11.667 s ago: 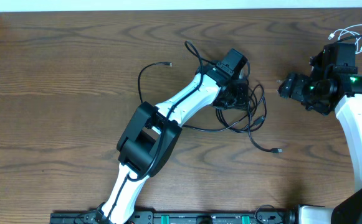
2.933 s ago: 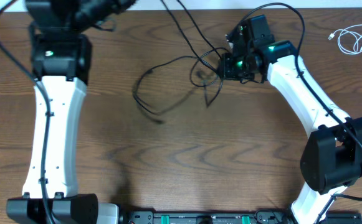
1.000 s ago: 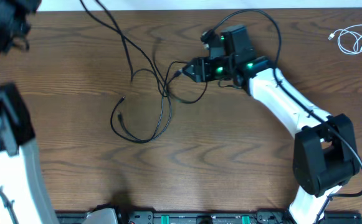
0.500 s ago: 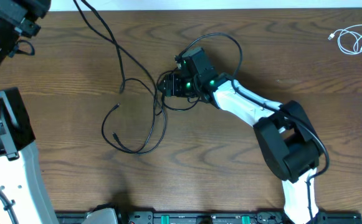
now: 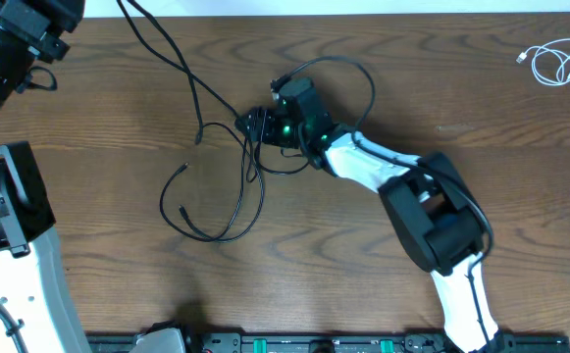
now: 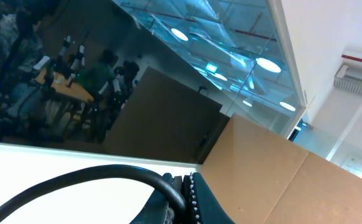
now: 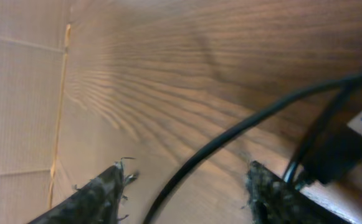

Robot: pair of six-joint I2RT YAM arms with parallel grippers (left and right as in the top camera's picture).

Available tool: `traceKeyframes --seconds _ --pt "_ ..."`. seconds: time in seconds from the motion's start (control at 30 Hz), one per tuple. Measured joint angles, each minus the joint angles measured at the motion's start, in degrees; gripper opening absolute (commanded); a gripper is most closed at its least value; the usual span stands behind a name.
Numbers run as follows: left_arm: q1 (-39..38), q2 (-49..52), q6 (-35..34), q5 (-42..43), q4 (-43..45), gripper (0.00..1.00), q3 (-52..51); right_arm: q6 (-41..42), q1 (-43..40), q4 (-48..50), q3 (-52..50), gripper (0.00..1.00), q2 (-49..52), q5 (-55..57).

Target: Untangle cables

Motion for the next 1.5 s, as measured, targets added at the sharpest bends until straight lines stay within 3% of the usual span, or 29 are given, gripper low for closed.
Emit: traceKeyframes --seconds 0.1,0.27,0.5,0.8,1.13,1.5 --pt "0.0 0.0 0.3 0.0 -1.3 0.07 0.0 1.7 0.3 2.3 0.0 0.25 2.5 0.2" --pt "0.0 0.1 3.4 -0.3 -7.7 0.07 0.0 1.6 -0.1 1.6 0.0 0.01 2.8 0.3" --pt "0.0 1.0 11.4 -4.5 -20.9 0.07 0.0 -4.3 -4.8 -13.0 -0.2 0.01 -3.0 0.6" --pt "0.0 6.4 23.3 -17.2 -34.4 0.07 0.0 -19.7 -15.6 -39.1 -0.2 0.01 -27.7 3.3" --pt "0.0 10.1 33.1 -37.9 -36.1 0.07 0.0 -29.6 -31.3 -52.3 -0.2 0.01 -43.9 12.8" --pt "0.2 10.1 38.9 -62.9 -34.8 0.07 0.0 -33.2 -39.2 -58.1 -0.2 0.01 -46.6 26.6"
